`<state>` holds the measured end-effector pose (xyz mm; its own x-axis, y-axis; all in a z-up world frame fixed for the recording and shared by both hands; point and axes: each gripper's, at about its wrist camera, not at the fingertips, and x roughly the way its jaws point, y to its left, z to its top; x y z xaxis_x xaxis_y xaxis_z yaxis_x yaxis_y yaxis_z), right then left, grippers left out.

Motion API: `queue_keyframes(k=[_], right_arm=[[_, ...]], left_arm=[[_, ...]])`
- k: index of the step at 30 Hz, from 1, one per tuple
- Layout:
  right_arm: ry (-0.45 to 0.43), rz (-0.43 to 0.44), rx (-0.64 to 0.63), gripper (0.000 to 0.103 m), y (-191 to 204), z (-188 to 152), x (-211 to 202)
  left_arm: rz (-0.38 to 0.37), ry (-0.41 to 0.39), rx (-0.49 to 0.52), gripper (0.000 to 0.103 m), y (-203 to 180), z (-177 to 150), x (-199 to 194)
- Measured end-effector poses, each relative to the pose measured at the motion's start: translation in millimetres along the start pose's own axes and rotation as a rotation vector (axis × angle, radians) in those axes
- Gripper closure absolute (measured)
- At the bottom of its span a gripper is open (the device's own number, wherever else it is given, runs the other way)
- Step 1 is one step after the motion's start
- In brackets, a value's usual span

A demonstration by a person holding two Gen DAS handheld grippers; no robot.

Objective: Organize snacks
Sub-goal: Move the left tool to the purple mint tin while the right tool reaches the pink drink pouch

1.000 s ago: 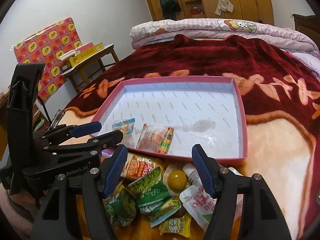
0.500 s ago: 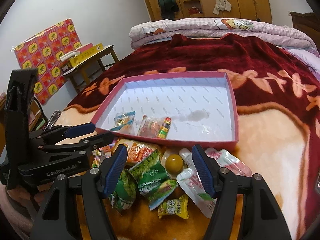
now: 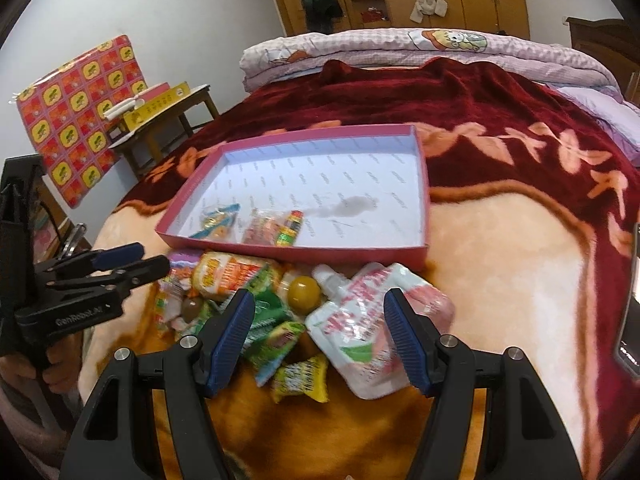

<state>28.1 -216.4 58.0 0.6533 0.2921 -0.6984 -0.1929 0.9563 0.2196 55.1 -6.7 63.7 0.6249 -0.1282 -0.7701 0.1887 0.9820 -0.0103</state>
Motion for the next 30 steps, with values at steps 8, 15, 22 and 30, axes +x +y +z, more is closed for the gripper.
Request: queue_keyframes(k=[8, 15, 22, 30], right_arm=[[0.041, -0.064, -0.067, 0.034, -15, -2, -2], [0.095, -0.063, -0.054, 0.018, -34, -1, 11], [0.169, 0.073, 0.044, 0.018, -38, -9, 30], [0.148, 0.066, 0.101, 0.027, -40, -13, 28]], left_arm=[[0.009, 0.012, -0.015, 0.046, 6, -5, 2], [0.009, 0.013, -0.015, 0.046, 8, -7, 3], [0.024, 0.011, -0.017, 0.046, 13, -8, 0], [0.027, 0.042, -0.056, 0.046, 29, -17, 4]])
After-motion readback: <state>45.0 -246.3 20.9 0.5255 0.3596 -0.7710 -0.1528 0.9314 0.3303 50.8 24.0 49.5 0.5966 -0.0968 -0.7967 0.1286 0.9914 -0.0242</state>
